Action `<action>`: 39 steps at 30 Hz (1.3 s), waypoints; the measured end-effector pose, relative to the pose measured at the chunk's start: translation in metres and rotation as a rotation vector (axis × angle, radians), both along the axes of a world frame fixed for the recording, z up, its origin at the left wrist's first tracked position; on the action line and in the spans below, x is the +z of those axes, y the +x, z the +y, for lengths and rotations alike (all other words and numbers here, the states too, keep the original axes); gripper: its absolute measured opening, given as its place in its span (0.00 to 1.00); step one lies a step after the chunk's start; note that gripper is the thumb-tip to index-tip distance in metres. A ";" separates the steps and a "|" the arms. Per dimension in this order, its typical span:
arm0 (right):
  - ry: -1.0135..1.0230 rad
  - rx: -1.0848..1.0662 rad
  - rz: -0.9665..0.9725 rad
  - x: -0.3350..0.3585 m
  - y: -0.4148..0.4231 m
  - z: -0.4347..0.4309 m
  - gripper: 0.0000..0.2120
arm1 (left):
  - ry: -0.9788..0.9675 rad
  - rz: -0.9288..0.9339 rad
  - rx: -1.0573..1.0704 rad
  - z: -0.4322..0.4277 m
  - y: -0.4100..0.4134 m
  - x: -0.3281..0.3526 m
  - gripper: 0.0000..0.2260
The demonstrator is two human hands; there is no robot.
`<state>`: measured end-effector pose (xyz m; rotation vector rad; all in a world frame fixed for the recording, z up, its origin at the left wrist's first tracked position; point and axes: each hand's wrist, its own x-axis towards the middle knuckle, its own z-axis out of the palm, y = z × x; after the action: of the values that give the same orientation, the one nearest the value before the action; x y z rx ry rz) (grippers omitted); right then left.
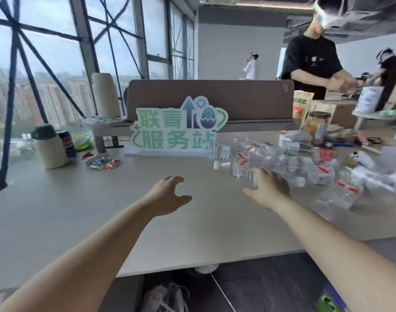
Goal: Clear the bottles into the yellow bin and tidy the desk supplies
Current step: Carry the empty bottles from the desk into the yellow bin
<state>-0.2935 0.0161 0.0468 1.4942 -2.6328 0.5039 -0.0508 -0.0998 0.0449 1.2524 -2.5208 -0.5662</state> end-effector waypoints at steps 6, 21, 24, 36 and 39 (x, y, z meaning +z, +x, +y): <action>0.085 -0.010 0.069 -0.027 -0.072 -0.031 0.37 | -0.033 0.080 -0.068 -0.047 -0.097 -0.021 0.29; -0.029 0.095 0.135 -0.044 -0.103 -0.035 0.32 | -0.206 -0.081 -0.023 -0.097 -0.198 -0.048 0.25; 0.027 0.104 0.175 -0.041 -0.094 -0.025 0.34 | -0.078 0.051 -0.013 -0.081 -0.180 -0.052 0.20; -0.045 0.426 0.136 -0.019 0.085 0.019 0.31 | -0.162 0.395 0.254 0.030 0.069 -0.015 0.15; -0.140 0.580 0.135 -0.011 0.157 0.020 0.33 | -0.221 0.430 0.395 0.057 0.150 -0.004 0.14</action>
<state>-0.1366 0.0359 0.0361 2.1472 -1.9904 0.5794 0.0994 -0.0431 0.0413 1.3283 -1.8658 -0.3963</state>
